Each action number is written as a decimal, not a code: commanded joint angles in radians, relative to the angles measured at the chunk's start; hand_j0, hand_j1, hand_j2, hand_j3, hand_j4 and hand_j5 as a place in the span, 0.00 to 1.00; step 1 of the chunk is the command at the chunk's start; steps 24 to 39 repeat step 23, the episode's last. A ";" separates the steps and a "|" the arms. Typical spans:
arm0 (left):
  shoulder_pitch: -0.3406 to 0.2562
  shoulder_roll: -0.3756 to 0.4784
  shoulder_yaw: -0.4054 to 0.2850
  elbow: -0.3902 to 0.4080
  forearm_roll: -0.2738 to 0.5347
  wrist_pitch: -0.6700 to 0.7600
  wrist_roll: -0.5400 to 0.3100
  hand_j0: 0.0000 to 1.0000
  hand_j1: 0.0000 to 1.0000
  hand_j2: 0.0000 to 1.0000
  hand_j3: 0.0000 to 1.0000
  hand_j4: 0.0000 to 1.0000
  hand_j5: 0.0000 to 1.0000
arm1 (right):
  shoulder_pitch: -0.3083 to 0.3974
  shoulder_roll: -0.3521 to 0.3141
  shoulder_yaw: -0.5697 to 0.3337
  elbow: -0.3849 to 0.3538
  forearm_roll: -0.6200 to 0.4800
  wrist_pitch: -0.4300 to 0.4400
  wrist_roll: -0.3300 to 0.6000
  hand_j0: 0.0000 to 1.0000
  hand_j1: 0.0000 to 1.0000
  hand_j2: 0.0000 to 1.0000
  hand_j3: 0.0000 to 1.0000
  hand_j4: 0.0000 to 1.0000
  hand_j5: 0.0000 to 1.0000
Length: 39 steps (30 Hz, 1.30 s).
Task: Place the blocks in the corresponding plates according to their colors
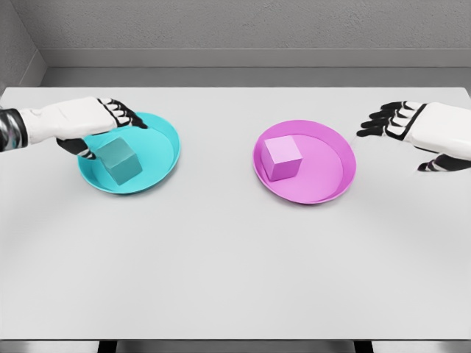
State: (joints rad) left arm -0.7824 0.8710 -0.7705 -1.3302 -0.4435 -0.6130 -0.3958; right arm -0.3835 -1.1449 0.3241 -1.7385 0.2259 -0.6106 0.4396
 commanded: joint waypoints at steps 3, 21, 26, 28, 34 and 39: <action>0.003 0.092 0.002 -0.095 0.061 0.002 0.000 1.00 1.00 1.00 1.00 1.00 1.00 | 0.000 -0.009 -0.019 -0.004 -0.008 0.000 0.001 1.00 1.00 1.00 1.00 1.00 1.00; 0.115 0.184 0.086 -0.121 0.098 0.002 -0.001 1.00 1.00 1.00 1.00 1.00 1.00 | -0.008 -0.010 -0.017 -0.010 -0.003 0.000 0.008 1.00 1.00 1.00 1.00 1.00 1.00; 0.115 0.183 0.086 -0.119 0.098 0.002 -0.001 1.00 1.00 1.00 1.00 1.00 1.00 | -0.008 -0.009 -0.017 -0.010 -0.003 0.000 0.008 1.00 1.00 1.00 1.00 1.00 1.00; 0.115 0.183 0.086 -0.119 0.098 0.002 -0.001 1.00 1.00 1.00 1.00 1.00 1.00 | -0.008 -0.009 -0.017 -0.010 -0.003 0.000 0.008 1.00 1.00 1.00 1.00 1.00 1.00; 0.115 0.183 0.086 -0.119 0.098 0.002 -0.001 1.00 1.00 1.00 1.00 1.00 1.00 | -0.008 -0.009 -0.017 -0.010 -0.003 0.000 0.008 1.00 1.00 1.00 1.00 1.00 1.00; 0.115 0.183 0.086 -0.119 0.098 0.002 -0.001 1.00 1.00 1.00 1.00 1.00 1.00 | -0.008 -0.009 -0.017 -0.010 -0.003 0.000 0.008 1.00 1.00 1.00 1.00 1.00 1.00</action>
